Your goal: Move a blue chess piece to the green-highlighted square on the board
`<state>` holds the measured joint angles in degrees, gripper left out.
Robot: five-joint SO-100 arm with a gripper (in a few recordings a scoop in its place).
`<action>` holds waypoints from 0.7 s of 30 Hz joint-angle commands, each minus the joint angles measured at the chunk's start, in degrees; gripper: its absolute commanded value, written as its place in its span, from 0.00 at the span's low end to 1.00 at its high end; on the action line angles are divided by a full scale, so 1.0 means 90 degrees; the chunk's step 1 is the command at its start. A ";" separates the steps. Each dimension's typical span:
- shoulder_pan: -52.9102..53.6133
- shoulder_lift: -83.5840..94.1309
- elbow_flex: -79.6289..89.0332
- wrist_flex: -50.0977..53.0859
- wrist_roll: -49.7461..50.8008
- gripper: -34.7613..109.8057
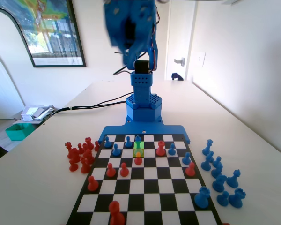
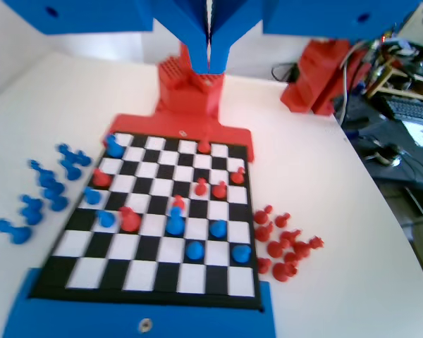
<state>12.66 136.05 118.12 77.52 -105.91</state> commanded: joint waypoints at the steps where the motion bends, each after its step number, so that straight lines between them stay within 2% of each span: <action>1: 0.0410 -0.0518 0.0273 -0.0684 -0.0312 0.25; 10: 0.0596 -0.1270 0.1123 -0.1494 -0.0615 0.25; 21: 0.0469 -0.1699 0.1475 -0.1162 -0.1045 0.25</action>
<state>17.31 122.61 132.71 65.48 -114.52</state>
